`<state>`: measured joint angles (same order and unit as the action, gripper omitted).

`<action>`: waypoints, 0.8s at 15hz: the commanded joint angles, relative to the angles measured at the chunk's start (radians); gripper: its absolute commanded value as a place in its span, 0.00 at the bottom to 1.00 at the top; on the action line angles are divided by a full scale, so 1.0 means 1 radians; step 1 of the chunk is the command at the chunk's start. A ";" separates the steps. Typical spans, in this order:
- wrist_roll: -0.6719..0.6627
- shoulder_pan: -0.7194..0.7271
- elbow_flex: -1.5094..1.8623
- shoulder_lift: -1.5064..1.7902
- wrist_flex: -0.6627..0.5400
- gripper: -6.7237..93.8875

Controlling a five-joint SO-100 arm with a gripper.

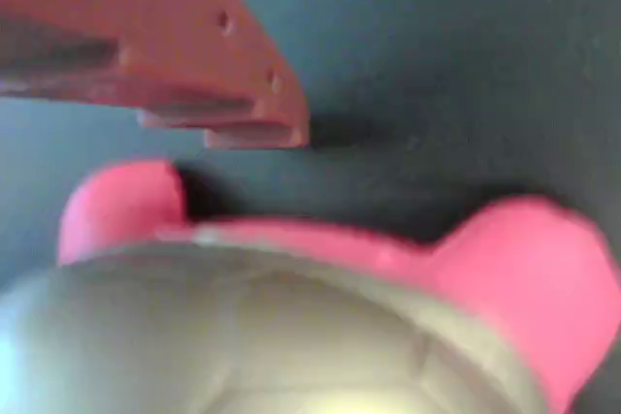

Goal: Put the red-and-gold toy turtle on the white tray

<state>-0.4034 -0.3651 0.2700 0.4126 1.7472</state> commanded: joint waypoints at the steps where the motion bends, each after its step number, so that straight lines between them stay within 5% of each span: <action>1: -0.005 -0.002 -0.061 0.040 0.006 0.75; 3: -0.002 -0.005 -0.005 0.048 -0.052 0.72; 12: 0.023 -0.008 -0.005 0.060 -0.057 0.23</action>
<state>-0.3774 -0.3605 0.2684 0.4065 1.6659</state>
